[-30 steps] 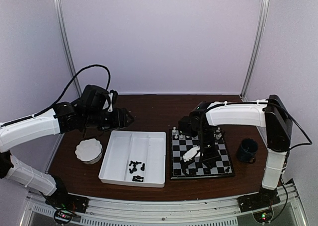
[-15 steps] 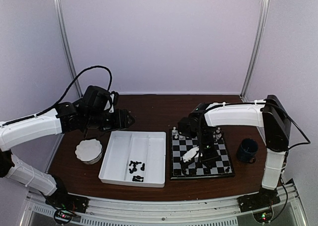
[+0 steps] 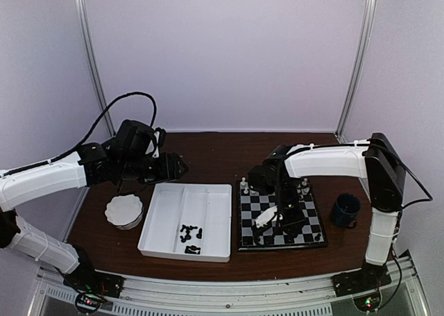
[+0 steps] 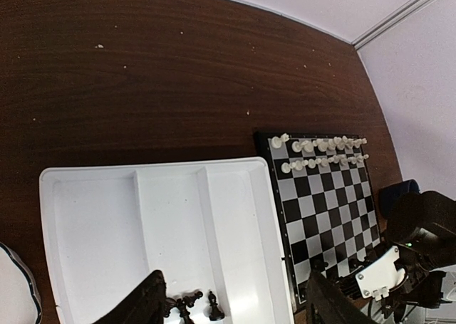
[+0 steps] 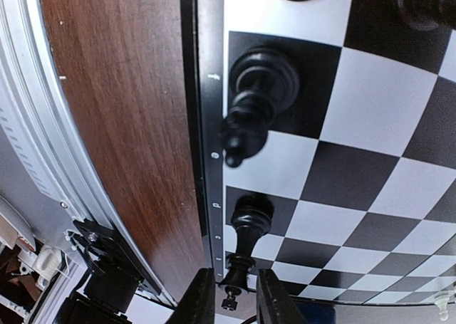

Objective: Set up the chess pieces on the board
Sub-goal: Place the queen at d8, then pick up the pawn from the storage box.

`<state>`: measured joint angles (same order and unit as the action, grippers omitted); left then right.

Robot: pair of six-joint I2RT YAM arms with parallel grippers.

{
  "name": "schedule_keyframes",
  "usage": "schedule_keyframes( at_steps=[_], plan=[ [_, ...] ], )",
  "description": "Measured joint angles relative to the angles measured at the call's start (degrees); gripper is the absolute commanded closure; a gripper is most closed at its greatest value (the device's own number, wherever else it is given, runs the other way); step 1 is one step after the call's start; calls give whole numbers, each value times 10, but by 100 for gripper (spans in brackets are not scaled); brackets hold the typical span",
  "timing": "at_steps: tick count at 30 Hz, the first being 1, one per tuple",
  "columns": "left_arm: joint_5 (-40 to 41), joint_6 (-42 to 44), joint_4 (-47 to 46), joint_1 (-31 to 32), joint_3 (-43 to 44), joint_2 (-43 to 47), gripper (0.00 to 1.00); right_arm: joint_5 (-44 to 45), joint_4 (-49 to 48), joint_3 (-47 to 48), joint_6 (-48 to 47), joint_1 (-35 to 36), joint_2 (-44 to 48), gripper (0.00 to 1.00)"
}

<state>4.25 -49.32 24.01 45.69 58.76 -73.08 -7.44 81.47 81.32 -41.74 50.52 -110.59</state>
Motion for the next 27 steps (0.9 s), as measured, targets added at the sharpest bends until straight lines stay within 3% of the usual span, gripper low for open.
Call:
schedule_keyframes(
  at_steps=[9, 12, 18, 21, 27],
  plan=[
    [-5, 4, 1, 0, 0, -7, 33, -10, 10, 2, 2, 0, 23, 72],
    [-10, 24, 5, 0, 0, -11, 35, -23, 18, 14, 1, -9, 56, 66],
    [-57, 98, 37, 2, 0, -31, 43, -113, -25, 34, 13, -112, 193, 65],
    [-83, 148, 82, 12, 21, -69, 44, -151, -97, -37, 40, -173, 286, 64],
    [-90, 236, 181, 63, 98, -184, 46, -184, -218, -202, 93, -212, 381, 62]
  ],
)
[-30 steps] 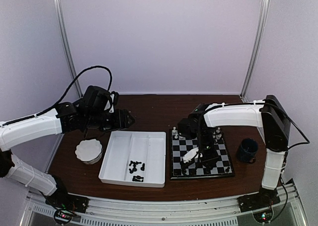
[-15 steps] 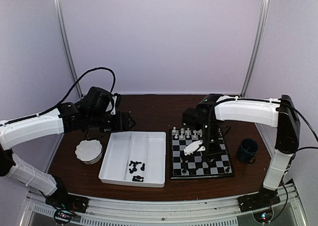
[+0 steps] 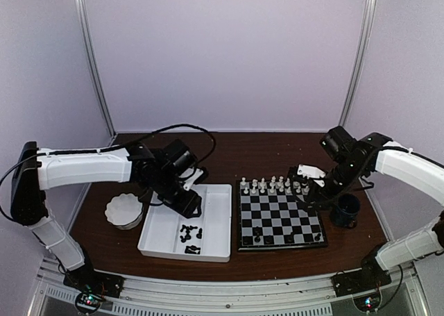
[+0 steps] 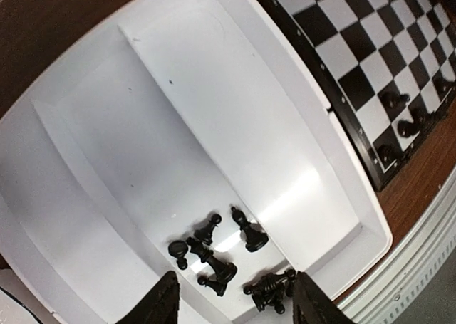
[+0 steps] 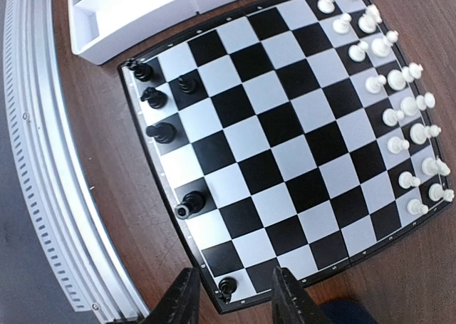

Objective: Set up the chess pieces on the board
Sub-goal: Pick up the pawn from the storage box.

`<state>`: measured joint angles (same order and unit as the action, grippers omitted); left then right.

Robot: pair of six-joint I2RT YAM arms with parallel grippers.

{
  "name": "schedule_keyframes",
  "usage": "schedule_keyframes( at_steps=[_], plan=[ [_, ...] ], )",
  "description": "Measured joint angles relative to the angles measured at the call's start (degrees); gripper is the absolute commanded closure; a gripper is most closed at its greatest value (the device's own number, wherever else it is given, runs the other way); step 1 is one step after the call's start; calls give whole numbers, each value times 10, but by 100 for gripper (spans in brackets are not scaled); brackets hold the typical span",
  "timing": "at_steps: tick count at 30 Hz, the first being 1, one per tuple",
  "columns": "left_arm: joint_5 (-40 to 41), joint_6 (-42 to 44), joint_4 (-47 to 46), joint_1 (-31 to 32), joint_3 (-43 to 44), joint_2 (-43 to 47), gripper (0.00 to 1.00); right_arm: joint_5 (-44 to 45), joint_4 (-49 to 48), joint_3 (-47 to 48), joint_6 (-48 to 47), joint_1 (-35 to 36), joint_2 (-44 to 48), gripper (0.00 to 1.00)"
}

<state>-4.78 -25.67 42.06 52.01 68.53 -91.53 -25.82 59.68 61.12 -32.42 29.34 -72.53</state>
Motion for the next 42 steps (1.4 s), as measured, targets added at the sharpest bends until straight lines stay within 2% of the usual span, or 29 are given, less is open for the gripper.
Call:
schedule_keyframes(
  at_steps=[5, 12, 19, 27, 42],
  plan=[
    [1, 45, 61, 26, 36, -65, 55, -20, -59, -49, 19, -48, 19, 62],
    [7, 130, 106, 24, 57, -89, 62, -42, -94, -52, 24, -56, 20, 62],
    [-21, 235, 113, 9, 75, -128, 73, -54, -103, -52, 24, -56, 20, 62],
    [-35, 286, 101, -32, 76, -151, 73, -55, -103, -59, 22, -57, 28, 61],
    [-50, 307, 86, -33, 76, -188, 71, -63, -102, -59, 16, -57, 23, 61]
  ],
)
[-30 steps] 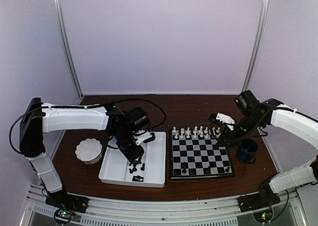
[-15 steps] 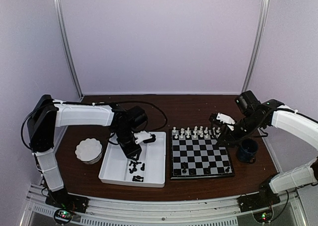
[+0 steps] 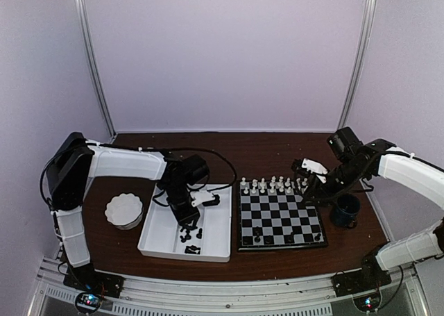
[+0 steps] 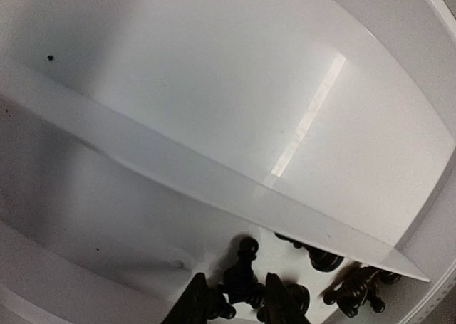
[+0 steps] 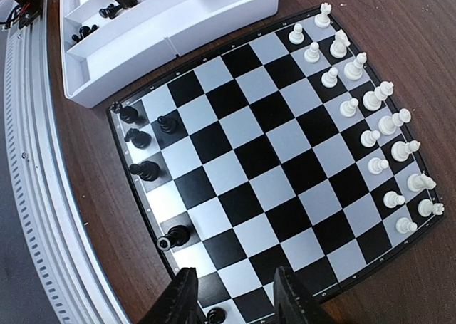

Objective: Set up the chess pieces on the board
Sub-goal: Pick up the pawn from the storage box, then pass from the left arm to the right

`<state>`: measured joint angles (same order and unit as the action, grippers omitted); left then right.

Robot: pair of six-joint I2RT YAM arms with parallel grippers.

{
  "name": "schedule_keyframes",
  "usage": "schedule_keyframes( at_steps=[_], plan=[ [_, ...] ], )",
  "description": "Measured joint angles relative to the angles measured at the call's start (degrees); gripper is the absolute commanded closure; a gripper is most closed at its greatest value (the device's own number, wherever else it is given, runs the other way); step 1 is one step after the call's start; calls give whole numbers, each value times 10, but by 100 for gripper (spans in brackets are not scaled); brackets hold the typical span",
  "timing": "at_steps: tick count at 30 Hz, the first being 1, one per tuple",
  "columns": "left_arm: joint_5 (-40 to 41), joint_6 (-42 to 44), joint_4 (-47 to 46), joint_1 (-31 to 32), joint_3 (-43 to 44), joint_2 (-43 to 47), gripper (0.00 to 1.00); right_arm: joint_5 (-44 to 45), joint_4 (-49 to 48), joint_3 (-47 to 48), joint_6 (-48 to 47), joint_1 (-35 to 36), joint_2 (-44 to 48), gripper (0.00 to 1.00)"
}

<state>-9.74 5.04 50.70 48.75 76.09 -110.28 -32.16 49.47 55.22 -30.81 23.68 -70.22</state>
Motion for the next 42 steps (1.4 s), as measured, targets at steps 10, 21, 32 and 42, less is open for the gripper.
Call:
schedule_keyframes(
  at_steps=[10, 21, 32, 42],
  plan=[
    [13, 1, 0, 0, 0, -10, 80, -2, 0, 0, -4, 0, -1, 62],
    [20, 0, 0, 4, 0, -18, 89, -4, 0, 0, -5, 0, -1, 62],
    [25, -12, 2, 4, -3, 11, 90, -8, 3, 1, -5, -1, 7, 64],
    [-40, -97, -54, -32, -3, 150, 88, -24, 41, 150, -2, 22, -37, 63]
  ],
)
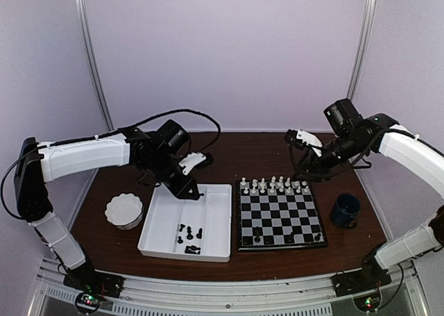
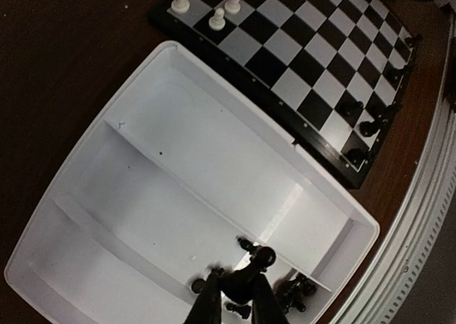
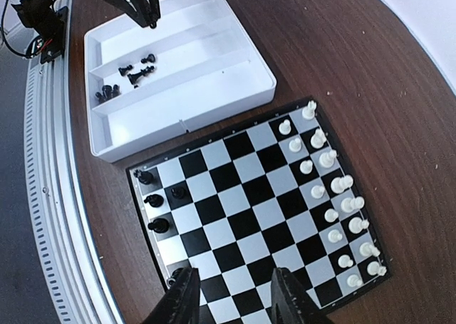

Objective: Set up the chess pieces on the board
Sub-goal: Pass from the left arm to the right

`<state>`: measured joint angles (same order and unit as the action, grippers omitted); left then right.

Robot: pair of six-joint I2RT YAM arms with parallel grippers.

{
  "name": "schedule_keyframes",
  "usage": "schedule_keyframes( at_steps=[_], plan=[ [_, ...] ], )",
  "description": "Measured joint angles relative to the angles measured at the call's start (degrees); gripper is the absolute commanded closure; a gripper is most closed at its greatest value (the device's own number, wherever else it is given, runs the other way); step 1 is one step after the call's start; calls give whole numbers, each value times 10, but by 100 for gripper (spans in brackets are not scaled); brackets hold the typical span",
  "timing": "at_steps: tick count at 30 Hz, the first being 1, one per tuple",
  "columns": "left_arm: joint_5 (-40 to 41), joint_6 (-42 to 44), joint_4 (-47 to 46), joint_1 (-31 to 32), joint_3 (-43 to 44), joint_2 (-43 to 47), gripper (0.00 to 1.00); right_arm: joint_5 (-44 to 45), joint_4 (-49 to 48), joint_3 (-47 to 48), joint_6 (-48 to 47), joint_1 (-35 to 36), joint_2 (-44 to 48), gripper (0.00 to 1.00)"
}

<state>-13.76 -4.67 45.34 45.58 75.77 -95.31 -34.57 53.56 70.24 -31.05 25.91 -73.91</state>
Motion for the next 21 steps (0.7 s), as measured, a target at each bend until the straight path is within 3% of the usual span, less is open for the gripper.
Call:
schedule_keyframes(
  at_steps=[11, 21],
  plan=[
    [-139, -161, -208, 0, -53, 66, 86, 28, -16, 160, 44, 169, -153, 65],
    [-193, -230, -277, 0, -92, 93, 86, 34, -22, 267, 34, 246, -237, 69]
  ],
)
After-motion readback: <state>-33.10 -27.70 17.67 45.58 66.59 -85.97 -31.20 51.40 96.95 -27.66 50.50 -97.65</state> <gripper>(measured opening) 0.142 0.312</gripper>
